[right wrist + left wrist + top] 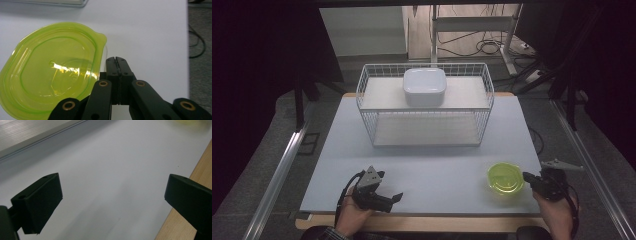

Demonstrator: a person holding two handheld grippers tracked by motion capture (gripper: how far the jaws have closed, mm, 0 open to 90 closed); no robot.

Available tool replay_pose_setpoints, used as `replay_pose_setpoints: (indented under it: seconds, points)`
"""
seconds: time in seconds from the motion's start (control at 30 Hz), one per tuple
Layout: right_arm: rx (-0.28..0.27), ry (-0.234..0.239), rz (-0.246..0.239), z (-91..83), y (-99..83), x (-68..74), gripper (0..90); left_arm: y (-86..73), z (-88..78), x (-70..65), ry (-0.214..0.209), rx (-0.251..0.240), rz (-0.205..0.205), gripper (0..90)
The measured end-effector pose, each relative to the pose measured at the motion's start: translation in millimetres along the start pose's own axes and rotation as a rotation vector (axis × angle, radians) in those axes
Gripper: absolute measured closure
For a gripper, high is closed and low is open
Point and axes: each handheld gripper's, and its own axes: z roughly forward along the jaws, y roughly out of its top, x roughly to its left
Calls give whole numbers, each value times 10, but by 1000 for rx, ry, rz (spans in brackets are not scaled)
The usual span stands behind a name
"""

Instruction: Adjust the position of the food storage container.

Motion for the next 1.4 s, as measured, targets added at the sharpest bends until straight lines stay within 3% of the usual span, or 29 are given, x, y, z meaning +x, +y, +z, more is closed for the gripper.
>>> replay_pose_setpoints:
  seconds: [0.4,0.5,0.63,0.8,0.93,1.4]
  points:
    - [22,129,-47,130,17,363,890,3,8,-13,-4,3,6,14]
    - [18,128,-54,121,15,394,883,3,9,-18,-2,4,8,15]
    - [15,121,-19,66,-33,351,892,2,12,-18,-3,5,8,15]
    - [65,158,30,49,-184,329,896,5,18,-26,-4,8,12,16]
    - [88,191,9,58,-229,432,892,7,29,-37,-5,11,15,16]
    - [150,228,-51,258,-203,654,875,9,41,-46,-14,13,17,16]
